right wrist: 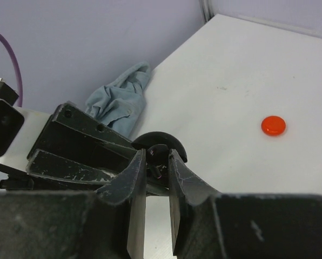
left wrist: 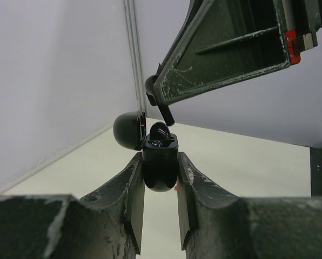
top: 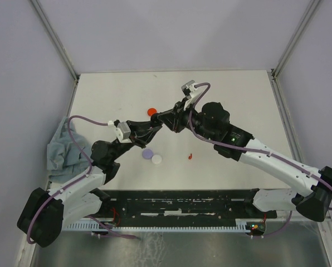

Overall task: Insert the wireless bluetooth earbuds into the charging case
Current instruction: Place the earbud in the charging case.

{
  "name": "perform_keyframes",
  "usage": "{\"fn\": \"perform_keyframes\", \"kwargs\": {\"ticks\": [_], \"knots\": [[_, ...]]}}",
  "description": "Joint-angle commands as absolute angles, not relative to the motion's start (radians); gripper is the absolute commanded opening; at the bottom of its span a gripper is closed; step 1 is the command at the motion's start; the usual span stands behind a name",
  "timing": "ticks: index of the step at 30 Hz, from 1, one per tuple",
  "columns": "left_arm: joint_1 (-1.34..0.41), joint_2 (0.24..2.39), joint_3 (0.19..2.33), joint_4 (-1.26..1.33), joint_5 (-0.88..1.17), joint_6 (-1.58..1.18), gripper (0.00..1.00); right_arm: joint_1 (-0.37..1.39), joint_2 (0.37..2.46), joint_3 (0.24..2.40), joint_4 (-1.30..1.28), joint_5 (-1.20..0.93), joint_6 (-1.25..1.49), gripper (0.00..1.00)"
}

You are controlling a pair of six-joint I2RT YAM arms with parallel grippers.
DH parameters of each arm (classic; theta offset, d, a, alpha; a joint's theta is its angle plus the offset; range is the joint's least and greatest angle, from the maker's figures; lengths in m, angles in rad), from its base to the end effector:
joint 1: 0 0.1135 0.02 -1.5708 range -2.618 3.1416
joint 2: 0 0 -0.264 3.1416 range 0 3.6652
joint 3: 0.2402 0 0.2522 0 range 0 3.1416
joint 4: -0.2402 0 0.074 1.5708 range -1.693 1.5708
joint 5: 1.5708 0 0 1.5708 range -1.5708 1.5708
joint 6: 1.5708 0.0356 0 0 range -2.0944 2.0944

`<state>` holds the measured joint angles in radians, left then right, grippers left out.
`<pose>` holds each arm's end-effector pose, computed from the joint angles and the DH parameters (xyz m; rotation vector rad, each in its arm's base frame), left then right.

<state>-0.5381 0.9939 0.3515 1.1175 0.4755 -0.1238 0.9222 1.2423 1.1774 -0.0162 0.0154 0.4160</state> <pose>0.1651 -0.1175 0.2844 0.6588 0.9942 -0.8443 0.1771 0.2327 0.3985 -0.4264 1.6985 0.9909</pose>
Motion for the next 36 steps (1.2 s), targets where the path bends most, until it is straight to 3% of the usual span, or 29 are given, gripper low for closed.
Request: {"fn": "perform_keyframes", "kwargs": {"ticks": [1, 36], "knots": [[-0.535, 0.997, 0.381, 1.194, 0.476, -0.162, 0.03, 0.936, 1.217, 1.174, 0.156, 0.015, 0.427, 0.17], [-0.535, 0.968, 0.422, 1.234, 0.393, -0.248, 0.03, 0.96, 1.262, 1.151, 0.206, -0.018, 0.457, 0.16]]}}
